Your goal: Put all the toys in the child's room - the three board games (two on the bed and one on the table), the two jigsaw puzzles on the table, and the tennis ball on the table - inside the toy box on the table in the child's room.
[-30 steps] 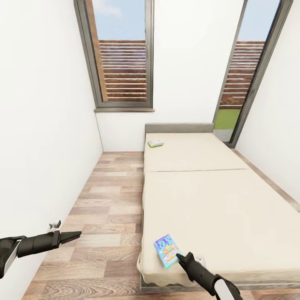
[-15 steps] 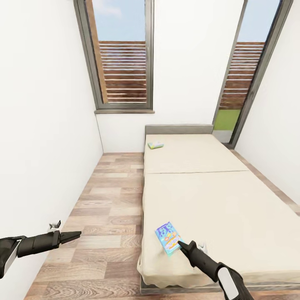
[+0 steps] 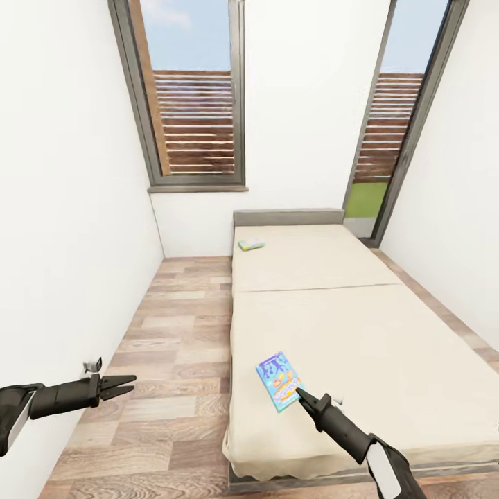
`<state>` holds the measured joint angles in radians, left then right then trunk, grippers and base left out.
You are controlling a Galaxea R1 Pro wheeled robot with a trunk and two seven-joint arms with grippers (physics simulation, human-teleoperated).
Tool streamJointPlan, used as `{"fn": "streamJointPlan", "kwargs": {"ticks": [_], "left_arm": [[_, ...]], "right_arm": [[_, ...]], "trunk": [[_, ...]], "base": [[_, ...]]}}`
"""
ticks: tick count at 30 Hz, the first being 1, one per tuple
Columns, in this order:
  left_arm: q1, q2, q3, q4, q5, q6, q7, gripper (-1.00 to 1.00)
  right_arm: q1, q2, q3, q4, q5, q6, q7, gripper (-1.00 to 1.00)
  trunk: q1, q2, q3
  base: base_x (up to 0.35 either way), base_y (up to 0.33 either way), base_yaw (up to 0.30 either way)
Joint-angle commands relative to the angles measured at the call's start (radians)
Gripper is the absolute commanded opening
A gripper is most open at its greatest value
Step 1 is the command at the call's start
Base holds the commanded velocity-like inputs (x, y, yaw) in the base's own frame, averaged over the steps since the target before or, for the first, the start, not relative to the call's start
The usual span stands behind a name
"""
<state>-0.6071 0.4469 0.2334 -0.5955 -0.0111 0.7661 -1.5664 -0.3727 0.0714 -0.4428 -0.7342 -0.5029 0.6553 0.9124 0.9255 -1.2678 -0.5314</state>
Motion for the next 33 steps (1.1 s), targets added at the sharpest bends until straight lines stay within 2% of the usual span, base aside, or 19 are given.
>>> {"fn": "streamJointPlan", "kwargs": {"ticks": [1, 10, 26, 33], "left_arm": [[0.0, 0.001, -0.001, -0.005, -0.002, 0.014, -0.004, 1.0], [0.0, -0.001, -0.003, -0.007, -0.004, 0.016, -0.004, 1.0], [0.0, 0.0, -0.003, -0.007, -0.005, 0.016, -0.004, 1.0], [0.0, 0.0, -0.003, -0.007, -0.006, 0.016, -0.004, 1.0]], "right_arm": [[0.0, 0.0, -0.006, 0.0, 0.0, 0.005, 0.003, -1.0], [-0.002, -0.008, -0.006, -0.025, -0.006, 0.008, 0.003, -1.0], [-0.003, -0.013, -0.011, -0.028, -0.012, 0.012, 0.02, -1.0], [-0.003, -0.056, -0.014, -0.026, -0.015, 0.012, 0.032, -1.0]], "trunk": [[-0.004, 0.007, 0.002], [-0.038, 0.07, 0.031], [-0.1, 0.182, 0.091], [-0.127, 0.231, 0.117]], "base": [[0.0, 0.0, -0.014], [0.0, 0.0, -0.024], [-0.063, 0.0, -0.242], [-0.006, 0.0, -0.259]]}}
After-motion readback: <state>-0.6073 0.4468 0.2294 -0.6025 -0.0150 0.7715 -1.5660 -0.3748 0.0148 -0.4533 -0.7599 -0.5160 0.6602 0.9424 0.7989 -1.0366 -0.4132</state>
